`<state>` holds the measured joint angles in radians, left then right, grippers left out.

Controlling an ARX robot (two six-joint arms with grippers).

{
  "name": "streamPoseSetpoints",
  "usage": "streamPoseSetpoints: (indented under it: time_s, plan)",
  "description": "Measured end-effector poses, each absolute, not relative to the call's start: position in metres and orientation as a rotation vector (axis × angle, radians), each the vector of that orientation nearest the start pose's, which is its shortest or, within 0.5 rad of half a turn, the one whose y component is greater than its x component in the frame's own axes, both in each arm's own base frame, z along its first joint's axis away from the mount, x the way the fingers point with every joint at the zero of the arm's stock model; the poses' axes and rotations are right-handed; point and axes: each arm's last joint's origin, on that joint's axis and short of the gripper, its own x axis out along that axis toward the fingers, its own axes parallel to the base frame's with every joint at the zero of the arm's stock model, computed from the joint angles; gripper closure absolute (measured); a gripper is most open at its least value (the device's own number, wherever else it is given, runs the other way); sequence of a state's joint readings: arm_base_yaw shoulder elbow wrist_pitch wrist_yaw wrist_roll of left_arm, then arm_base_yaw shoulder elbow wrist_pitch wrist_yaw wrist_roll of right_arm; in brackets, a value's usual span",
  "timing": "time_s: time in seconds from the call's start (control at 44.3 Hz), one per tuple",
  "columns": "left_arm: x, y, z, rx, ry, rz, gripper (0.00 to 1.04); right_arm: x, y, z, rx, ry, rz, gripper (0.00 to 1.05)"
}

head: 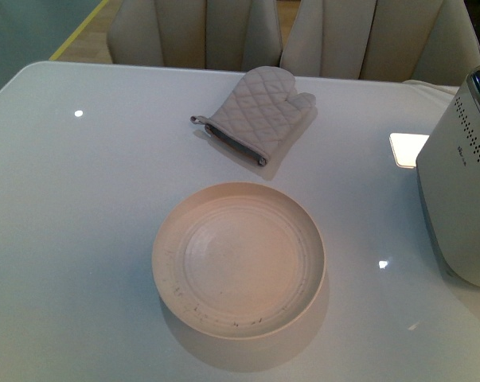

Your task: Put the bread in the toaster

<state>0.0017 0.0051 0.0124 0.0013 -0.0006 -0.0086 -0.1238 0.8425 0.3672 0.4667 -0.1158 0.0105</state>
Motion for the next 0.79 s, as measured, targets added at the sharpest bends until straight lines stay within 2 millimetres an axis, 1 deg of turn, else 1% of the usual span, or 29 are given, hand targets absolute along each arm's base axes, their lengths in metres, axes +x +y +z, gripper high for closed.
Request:
streamPoseSetpoints:
  time_s: [0.045,0.068,0.203,0.294,0.361,0.406,0.61,0.79]
  plan:
    - [0.097,0.0,0.167,-0.009,-0.009,0.002,0.07,0.18,-0.018,0.231,0.012,0.024,-0.007,0.69]
    - [0.097,0.0,0.167,-0.009,-0.009,0.002,0.07,0.179,-0.017,0.229,0.012,0.026,-0.006,0.71]
    - [0.097,0.0,0.167,-0.009,-0.009,0.002,0.07,0.168,-0.013,0.22,0.008,0.007,-0.005,0.92]
    - [0.097,0.0,0.167,-0.009,-0.009,0.002,0.07,0.163,-0.009,0.214,0.003,0.007,-0.031,1.03]
    - [0.097,0.0,0.167,-0.009,-0.009,0.002,0.07,0.157,-0.002,0.206,0.005,0.01,-0.003,1.03]
    - [0.097,0.0,0.167,-0.009,-0.009,0.002,0.07,0.153,-0.001,0.202,0.004,0.007,0.003,1.03]
    - [0.097,0.0,0.167,-0.009,-0.009,0.002,0.07,0.141,-0.001,0.19,0.004,0.007,-0.005,1.03]
    - [0.097,0.0,0.167,-0.009,-0.009,0.002,0.07,0.134,-0.001,0.184,0.004,0.008,-0.004,1.03]
